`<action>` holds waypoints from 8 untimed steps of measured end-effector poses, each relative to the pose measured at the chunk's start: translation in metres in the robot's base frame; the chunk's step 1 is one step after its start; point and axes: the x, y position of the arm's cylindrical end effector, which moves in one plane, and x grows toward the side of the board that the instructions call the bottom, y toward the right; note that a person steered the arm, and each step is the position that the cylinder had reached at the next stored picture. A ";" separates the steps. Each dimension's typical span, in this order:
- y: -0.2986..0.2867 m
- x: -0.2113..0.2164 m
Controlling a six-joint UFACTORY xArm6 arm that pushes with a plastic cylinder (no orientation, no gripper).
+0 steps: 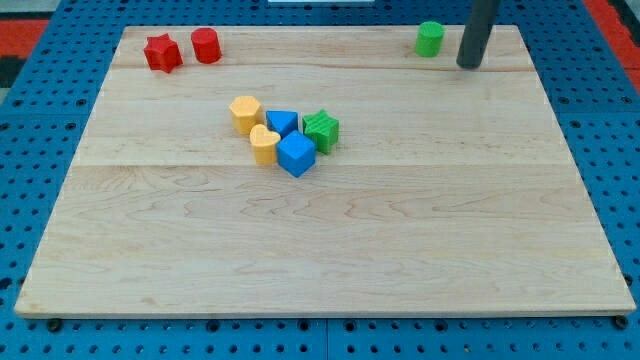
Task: Slightly push green star right to the yellow hexagon
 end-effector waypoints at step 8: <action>-0.262 0.089</action>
